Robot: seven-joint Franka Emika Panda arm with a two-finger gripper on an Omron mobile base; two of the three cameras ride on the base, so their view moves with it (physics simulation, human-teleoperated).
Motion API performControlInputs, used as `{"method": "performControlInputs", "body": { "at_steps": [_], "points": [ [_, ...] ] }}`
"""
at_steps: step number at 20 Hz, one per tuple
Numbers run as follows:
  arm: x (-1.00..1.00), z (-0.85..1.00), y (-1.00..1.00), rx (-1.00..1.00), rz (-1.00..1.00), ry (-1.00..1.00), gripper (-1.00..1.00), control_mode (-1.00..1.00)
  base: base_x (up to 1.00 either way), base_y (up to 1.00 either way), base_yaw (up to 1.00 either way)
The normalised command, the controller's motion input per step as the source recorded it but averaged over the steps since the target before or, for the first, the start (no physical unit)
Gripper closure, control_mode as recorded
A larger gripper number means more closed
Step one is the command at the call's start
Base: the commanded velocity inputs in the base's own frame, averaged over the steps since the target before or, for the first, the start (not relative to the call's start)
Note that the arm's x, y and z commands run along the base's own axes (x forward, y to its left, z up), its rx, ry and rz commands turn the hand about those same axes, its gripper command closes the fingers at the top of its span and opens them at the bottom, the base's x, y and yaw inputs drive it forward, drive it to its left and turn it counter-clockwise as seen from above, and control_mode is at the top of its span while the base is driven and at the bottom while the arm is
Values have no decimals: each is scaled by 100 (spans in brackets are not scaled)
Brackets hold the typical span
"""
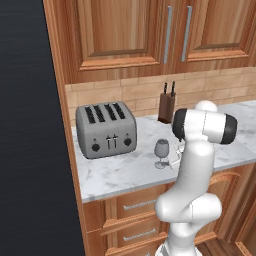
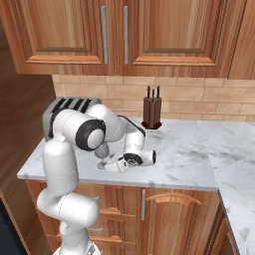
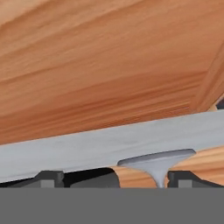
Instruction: Retrieve the wine glasses from the counter and place one next to each plate.
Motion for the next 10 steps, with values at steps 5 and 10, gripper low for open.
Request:
{"method": "performControlInputs", "body": {
  "at_steps": [5, 10],
  "points": [
    [-3, 0, 0, 0, -24, -5, -100, -100, 0, 0, 0],
    [-6, -1, 6, 0, -7, -1, -100, -100, 0, 0, 0]
  ]
}}
